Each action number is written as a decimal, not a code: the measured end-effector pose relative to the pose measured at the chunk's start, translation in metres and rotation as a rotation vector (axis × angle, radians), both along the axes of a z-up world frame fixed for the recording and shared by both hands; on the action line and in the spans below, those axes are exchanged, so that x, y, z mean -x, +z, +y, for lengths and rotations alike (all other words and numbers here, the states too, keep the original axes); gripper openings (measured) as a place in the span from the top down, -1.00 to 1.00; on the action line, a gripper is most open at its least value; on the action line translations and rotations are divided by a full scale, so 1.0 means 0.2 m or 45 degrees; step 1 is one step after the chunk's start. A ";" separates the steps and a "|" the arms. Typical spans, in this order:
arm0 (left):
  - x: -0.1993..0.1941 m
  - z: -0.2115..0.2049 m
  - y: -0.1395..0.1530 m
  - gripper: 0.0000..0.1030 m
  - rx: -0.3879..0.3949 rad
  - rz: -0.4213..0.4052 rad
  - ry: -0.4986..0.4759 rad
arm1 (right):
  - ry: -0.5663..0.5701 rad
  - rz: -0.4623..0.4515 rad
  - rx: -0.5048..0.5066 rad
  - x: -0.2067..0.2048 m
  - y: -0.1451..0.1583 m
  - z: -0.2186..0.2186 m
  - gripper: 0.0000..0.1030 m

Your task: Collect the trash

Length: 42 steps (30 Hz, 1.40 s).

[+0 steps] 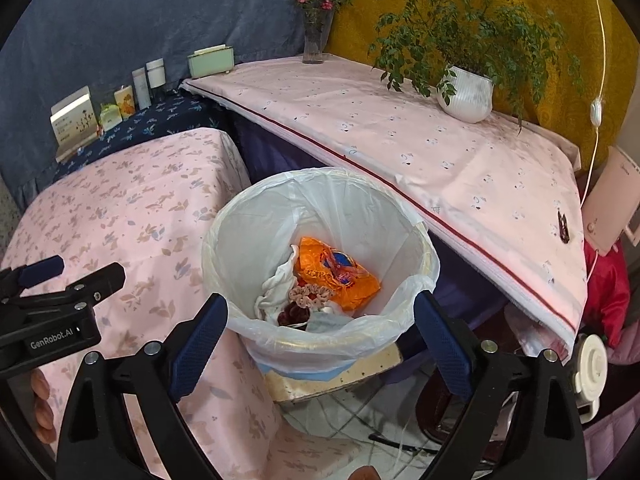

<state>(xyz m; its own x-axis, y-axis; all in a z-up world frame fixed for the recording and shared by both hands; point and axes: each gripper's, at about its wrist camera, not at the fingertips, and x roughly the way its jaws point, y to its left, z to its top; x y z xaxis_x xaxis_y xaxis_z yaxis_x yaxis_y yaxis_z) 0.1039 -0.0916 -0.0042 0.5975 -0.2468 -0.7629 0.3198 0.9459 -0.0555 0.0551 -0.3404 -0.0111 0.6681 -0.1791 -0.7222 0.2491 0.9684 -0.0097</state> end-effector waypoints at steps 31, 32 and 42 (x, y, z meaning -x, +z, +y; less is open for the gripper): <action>0.09 -0.13 0.03 -0.86 -0.094 0.027 -0.044 | -0.064 0.024 0.103 0.08 0.05 -0.01 -0.75; 0.09 -0.13 0.03 -0.86 -0.095 0.027 -0.043 | -0.061 0.023 0.105 0.08 0.05 -0.01 -0.75; 0.10 -0.13 0.04 -0.86 -0.088 0.021 -0.037 | -0.058 0.020 0.105 0.09 0.06 0.00 -0.75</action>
